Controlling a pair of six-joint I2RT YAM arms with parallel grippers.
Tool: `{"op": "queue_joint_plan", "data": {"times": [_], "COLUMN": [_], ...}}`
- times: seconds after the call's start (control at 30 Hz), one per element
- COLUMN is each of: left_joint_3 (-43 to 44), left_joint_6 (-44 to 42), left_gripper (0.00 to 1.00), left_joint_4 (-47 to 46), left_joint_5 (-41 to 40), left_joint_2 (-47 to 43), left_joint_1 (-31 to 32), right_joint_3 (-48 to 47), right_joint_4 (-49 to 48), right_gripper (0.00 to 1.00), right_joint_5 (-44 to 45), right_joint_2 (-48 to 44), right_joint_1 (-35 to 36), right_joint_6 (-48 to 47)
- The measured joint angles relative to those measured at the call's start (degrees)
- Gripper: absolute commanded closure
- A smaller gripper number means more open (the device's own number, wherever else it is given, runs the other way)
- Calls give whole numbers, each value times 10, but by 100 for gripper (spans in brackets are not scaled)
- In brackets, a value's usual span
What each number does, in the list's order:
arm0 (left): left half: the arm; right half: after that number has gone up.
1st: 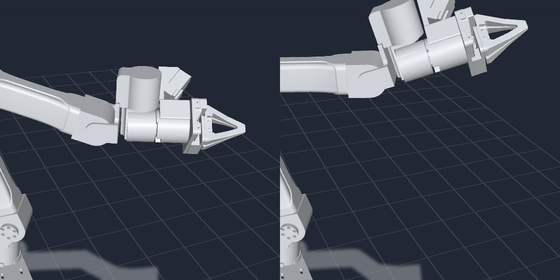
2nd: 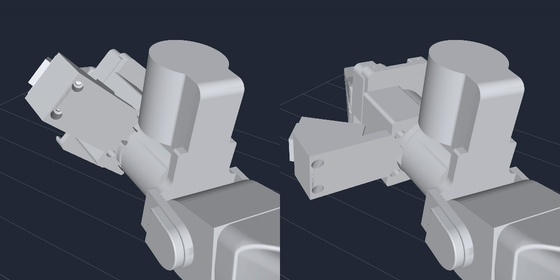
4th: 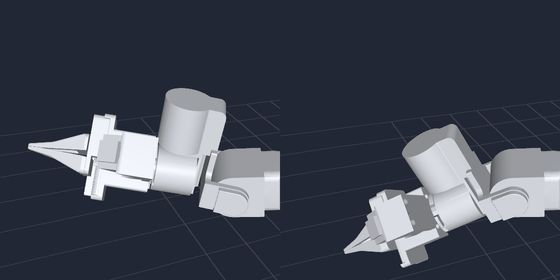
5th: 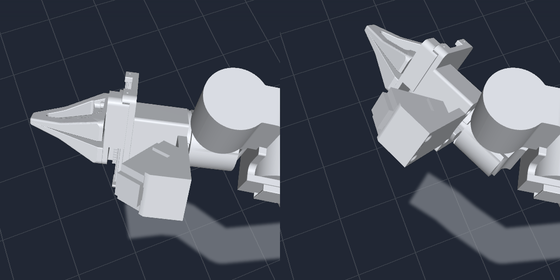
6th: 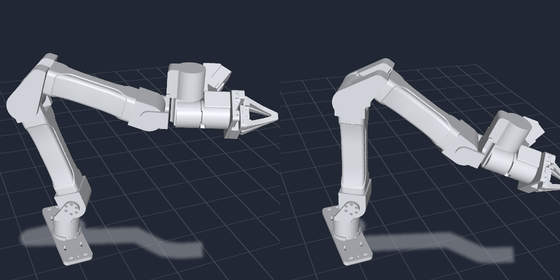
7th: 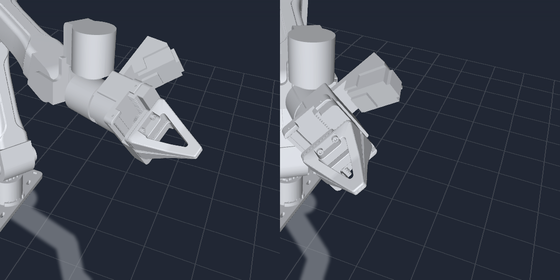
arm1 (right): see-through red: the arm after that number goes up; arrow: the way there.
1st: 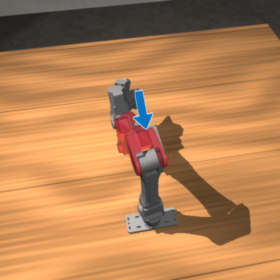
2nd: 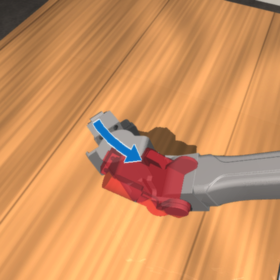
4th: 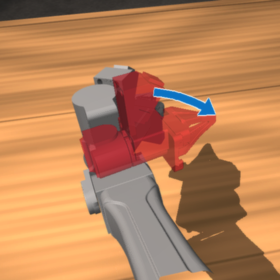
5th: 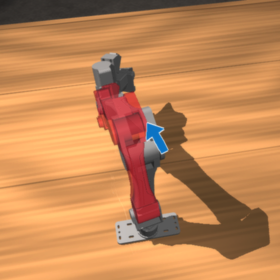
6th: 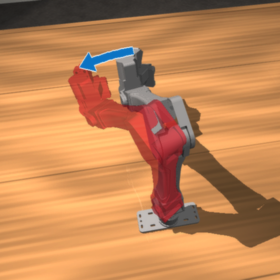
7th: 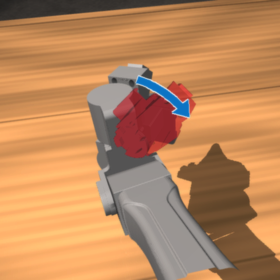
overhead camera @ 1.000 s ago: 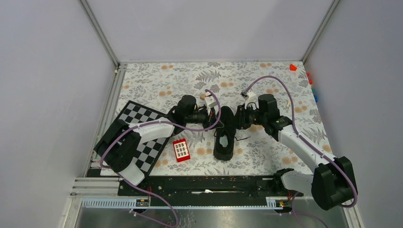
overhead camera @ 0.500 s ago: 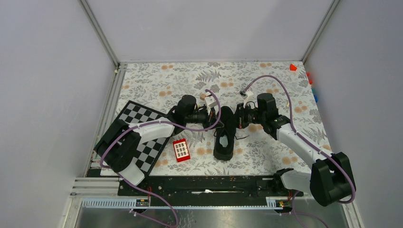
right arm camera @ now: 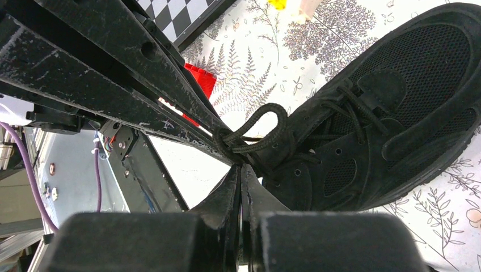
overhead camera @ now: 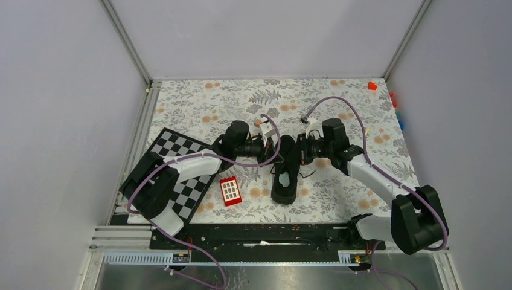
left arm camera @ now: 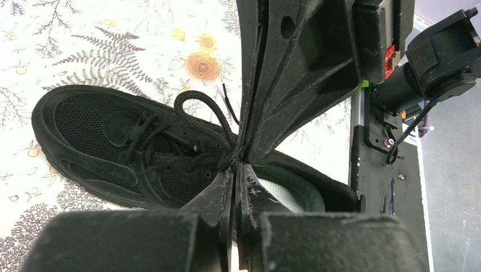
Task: Tie the shoes
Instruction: Cross the shoelace with the shoelace.
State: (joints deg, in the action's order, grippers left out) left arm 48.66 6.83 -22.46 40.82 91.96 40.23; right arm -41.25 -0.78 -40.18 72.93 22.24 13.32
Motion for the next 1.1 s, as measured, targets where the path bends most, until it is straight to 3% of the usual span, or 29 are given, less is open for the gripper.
{"op": "queue_joint_plan", "data": {"times": [0.53, 1.1], "left_joint_3": [0, 0], "left_joint_6": [-5, -8], "left_gripper": [100, 100], "left_joint_4": [2, 10], "left_joint_5": [-1, -12], "left_joint_2": [0, 0], "left_joint_1": [-8, -16], "right_joint_3": [-13, -16], "right_joint_4": [1, -4], "right_gripper": [100, 100], "right_joint_5": [21, 128], "right_joint_2": [18, 21], "right_joint_1": [17, 63], "right_joint_6": [-2, 40]}}
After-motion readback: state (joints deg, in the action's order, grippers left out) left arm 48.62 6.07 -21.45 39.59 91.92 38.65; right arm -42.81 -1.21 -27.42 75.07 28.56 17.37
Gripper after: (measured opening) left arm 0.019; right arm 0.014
